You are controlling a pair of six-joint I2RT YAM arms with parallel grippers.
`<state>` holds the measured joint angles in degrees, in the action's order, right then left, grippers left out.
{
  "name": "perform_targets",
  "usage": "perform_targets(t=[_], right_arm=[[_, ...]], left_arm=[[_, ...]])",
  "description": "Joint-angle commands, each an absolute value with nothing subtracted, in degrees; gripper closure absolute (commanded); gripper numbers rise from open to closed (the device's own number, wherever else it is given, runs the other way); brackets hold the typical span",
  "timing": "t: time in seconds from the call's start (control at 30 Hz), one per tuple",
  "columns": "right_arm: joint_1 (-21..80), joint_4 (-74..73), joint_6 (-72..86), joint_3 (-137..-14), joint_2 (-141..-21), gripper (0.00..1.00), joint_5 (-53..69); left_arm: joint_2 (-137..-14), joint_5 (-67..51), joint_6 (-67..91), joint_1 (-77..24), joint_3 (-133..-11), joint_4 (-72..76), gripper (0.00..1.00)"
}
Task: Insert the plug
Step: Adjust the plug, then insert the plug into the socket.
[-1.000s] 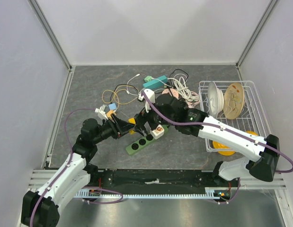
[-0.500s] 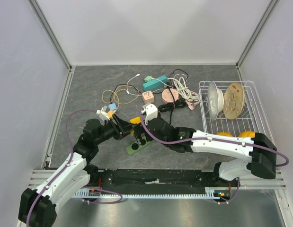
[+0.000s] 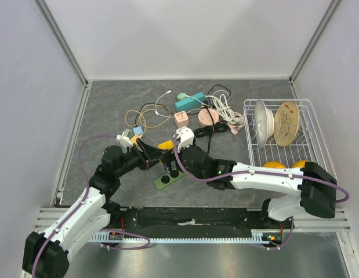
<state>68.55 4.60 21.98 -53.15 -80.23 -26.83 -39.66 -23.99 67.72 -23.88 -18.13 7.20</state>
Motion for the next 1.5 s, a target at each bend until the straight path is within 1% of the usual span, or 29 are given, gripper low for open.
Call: perform_targets(t=[0.0, 0.17, 0.27, 0.37, 0.47, 0.5, 0.57, 0.6, 0.67, 0.7, 0.73, 0.83, 0.87, 0.93, 0.97, 1.07, 1.2, 1.3, 1.47], right_arm=[[68.82, 18.97, 19.34, -49.75, -80.95, 0.07, -25.15], [68.82, 25.20, 17.23, -46.41, -81.39, 0.09, -25.22], [68.82, 28.46, 16.44, -44.74, -81.56, 0.12, -26.01], [68.82, 29.09, 15.65, -44.47, -81.65, 0.18, -26.46], [68.82, 28.83, 14.77, -44.65, -81.04, 0.26, -26.02], [68.73, 28.83, 14.33, -44.74, -80.69, 0.37, -25.84], [68.82, 28.22, 13.63, -44.65, -80.42, 0.49, -25.84], [68.73, 27.95, 12.84, -44.56, -80.07, 0.63, -25.84], [68.73, 27.51, 11.70, -44.03, -79.63, 0.84, -25.49], [68.73, 27.07, 11.43, -43.95, -79.19, 1.00, -25.40], [68.73, 25.59, 10.73, -43.95, -78.93, 1.00, -25.14], [68.64, 22.86, 9.58, -43.95, -77.35, 1.00, -23.12], [68.73, 22.50, 9.32, -43.68, -76.91, 1.00, -22.77], [68.82, 22.59, 9.14, -42.11, -75.50, 1.00, -22.15], [68.73, 22.76, 9.14, -41.32, -74.80, 1.00, -22.06], [68.73, 23.03, 10.10, -38.50, -74.01, 1.00, -22.06], [68.73, 21.62, 10.63, -36.57, -73.30, 1.00, -20.83], [68.73, 23.91, 9.58, -35.42, -74.35, 1.00, -20.04], [69.52, 25.57, 11.86, -36.03, -77.42, 1.00, -22.14]], left_arm=[[-39.20, -27.59, 70.48, -24.96, -20.39, 10.37, 0.98], [-38.41, -28.21, 72.59, -25.05, -19.25, 11.34, 0.98], [-37.88, -28.83, 73.39, -25.14, -18.72, 11.43, 0.98], [-37.53, -29.35, 73.30, -25.31, -18.46, 10.99, 0.98], [-37.70, -29.44, 72.78, -25.49, -18.19, 9.93, 0.98], [-37.71, -29.88, 72.51, -25.40, -17.93, 9.93, 0.98], [-38.23, -30.41, 72.07, -25.49, -17.67, 9.93, 0.97], [-38.41, -30.76, 71.81, -25.49, -17.58, 9.93, 0.97], [-38.50, -30.94, 71.54, -25.49, -17.40, 9.93, 0.93], [-38.32, -31.02, 71.28, -25.49, -17.40, 9.93, 0.91], [-38.15, -30.76, 71.37, -25.49, -17.32, 9.32, 0.88], [-37.27, -30.59, 71.28, -25.49, -17.58, 7.66, 0.65], [-36.74, -30.32, 70.24, -25.49, -17.67, 6.95, 0.48], [-34.64, -29.10, 68.48, -25.49, -18.10, 4.59, 0.35], [-33.76, -26.48, 67.25, -25.49, -18.71, 0.39, 0.22], [-29.80, -20.69, 65.92, -25.49, -20.55, -7.61, 0.13], [-26.02, -12.67, 62.59, -25.49, -24.08, -17.65, 0.10], [-27.15, -8.53, 58.10, -25.40, -26.71, -22.84, 0.10], [-35.57, -8.79, 49.14, -25.31, -32.60, -26.62, 0.09]])
